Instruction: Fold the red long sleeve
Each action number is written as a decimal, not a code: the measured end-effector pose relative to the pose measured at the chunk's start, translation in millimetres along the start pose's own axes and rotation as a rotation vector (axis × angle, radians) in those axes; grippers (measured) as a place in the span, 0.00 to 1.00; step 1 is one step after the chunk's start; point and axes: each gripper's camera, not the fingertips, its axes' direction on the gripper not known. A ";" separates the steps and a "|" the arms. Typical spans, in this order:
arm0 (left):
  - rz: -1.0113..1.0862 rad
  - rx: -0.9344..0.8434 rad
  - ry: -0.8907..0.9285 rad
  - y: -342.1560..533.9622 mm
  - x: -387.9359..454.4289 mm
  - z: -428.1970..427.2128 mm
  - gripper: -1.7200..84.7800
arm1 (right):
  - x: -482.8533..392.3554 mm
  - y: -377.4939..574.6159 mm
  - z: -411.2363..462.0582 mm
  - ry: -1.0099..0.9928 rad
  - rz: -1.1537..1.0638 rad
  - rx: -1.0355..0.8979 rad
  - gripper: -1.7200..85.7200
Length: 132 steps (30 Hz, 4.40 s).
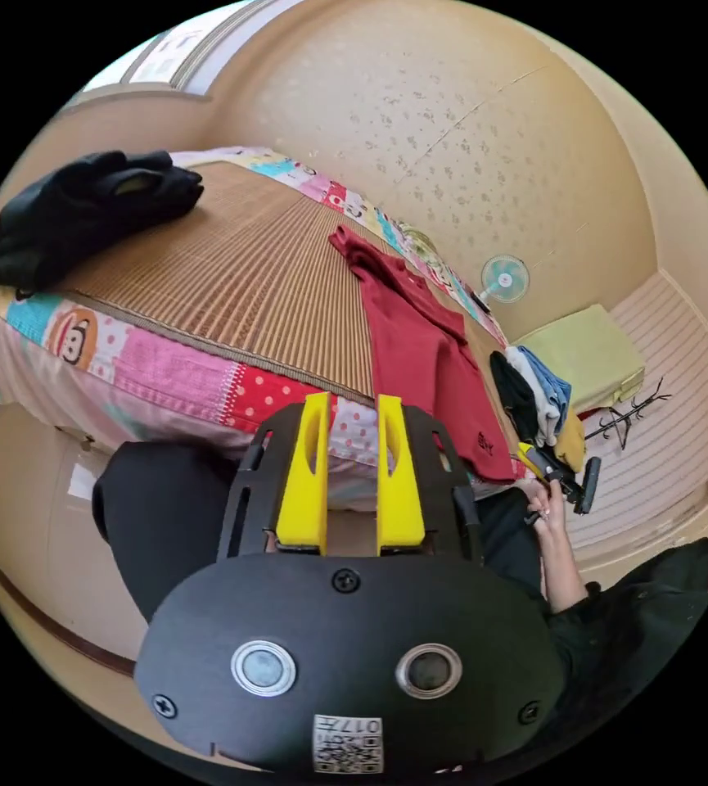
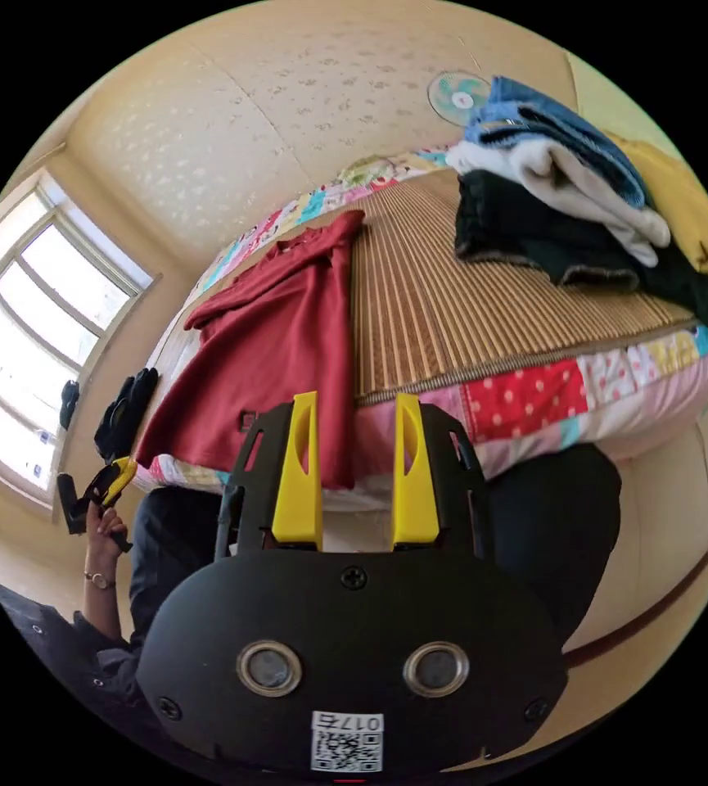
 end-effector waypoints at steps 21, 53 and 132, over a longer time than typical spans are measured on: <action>0.192 0.027 0.640 18.9 20.6 -107.0 0.07 | 54.4 24.8 -193.7 -0.851 -0.203 0.346 0.06; -0.340 0.092 0.379 -8.5 4.8 111.3 0.19 | -86.6 -15.5 90.7 0.008 -0.205 0.239 0.07; 0.246 -0.387 0.335 91.8 144.1 120.9 0.14 | -134.9 -97.7 168.9 -0.116 -0.284 -0.017 0.03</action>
